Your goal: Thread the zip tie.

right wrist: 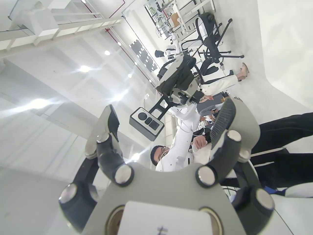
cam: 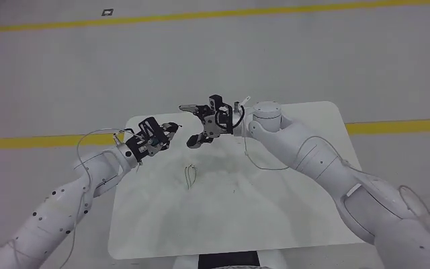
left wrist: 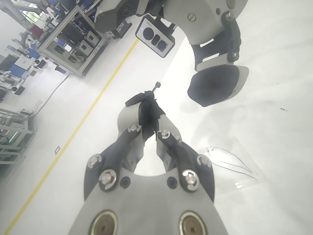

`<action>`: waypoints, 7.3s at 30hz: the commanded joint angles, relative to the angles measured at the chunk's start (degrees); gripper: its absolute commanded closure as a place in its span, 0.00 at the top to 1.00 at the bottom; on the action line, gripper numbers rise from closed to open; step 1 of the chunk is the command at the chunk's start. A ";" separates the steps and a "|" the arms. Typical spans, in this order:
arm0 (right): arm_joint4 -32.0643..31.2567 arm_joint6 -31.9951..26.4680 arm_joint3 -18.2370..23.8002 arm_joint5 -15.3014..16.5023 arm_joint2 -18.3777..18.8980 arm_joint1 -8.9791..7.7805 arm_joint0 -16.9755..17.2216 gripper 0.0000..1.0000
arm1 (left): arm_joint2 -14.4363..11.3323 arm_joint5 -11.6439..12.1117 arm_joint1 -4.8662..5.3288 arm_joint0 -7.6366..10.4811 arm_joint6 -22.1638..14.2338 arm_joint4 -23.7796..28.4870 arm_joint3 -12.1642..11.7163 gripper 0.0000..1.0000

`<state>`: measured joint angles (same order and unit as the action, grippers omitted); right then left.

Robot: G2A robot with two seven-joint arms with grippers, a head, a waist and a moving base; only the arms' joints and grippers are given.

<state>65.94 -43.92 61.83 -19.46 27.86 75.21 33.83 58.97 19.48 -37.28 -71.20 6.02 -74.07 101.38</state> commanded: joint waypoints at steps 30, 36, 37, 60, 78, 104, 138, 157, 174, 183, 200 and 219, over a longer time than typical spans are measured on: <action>-10.20 9.48 8.50 -0.02 5.77 -1.98 5.71 0.35 | 0.00 0.00 0.00 0.00 0.00 0.00 0.00 0.00; -12.44 10.82 10.98 -0.02 7.26 -2.28 7.07 0.16 | 0.00 0.00 0.00 0.00 0.00 0.00 0.00 0.00; -12.83 10.84 11.29 -0.02 7.52 -2.32 7.33 0.16 | 0.00 0.00 0.00 0.00 0.00 0.00 0.00 0.00; -20.03 12.08 14.09 -0.02 9.85 -1.44 9.04 0.16 | 0.00 0.00 0.00 0.00 0.00 0.00 0.00 0.00; -22.35 11.78 13.03 -0.02 9.53 -0.53 8.32 0.13 | 0.00 0.00 0.00 0.00 0.00 0.00 0.00 0.00; -24.59 10.28 13.38 -0.02 10.78 -0.36 9.13 0.07 | 0.00 0.00 0.00 0.00 0.00 0.00 0.00 0.00; -25.94 10.80 13.77 -0.02 12.00 -1.23 10.40 0.00 | 0.00 0.00 0.00 0.00 0.00 0.00 0.00 1.00; -36.10 15.86 17.83 1.76 14.42 -3.16 13.61 0.00 | 1.00 0.00 -0.34 0.51 -2.58 8.63 -2.20 1.00; -54.98 14.17 24.39 10.21 17.35 -5.86 18.13 0.00 | -1.75 -0.13 2.63 2.64 -12.91 32.22 -0.71 1.00; -61.84 15.81 25.33 12.72 21.44 -6.97 20.84 0.00 | -1.51 0.00 2.86 3.87 -18.64 47.96 -2.21 1.00; -67.43 10.98 28.35 14.76 28.13 -8.76 26.36 0.00 | 3.15 0.00 3.53 6.70 -43.71 86.24 -7.57 1.00; -66.29 8.31 28.32 20.56 30.03 -8.63 28.38 0.00 | 19.86 0.00 -12.63 4.84 -85.03 113.07 -24.16 1.00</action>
<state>-0.17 -35.48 90.05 1.03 57.78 66.59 62.10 78.47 19.48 -48.54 -66.55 -77.17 39.90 79.46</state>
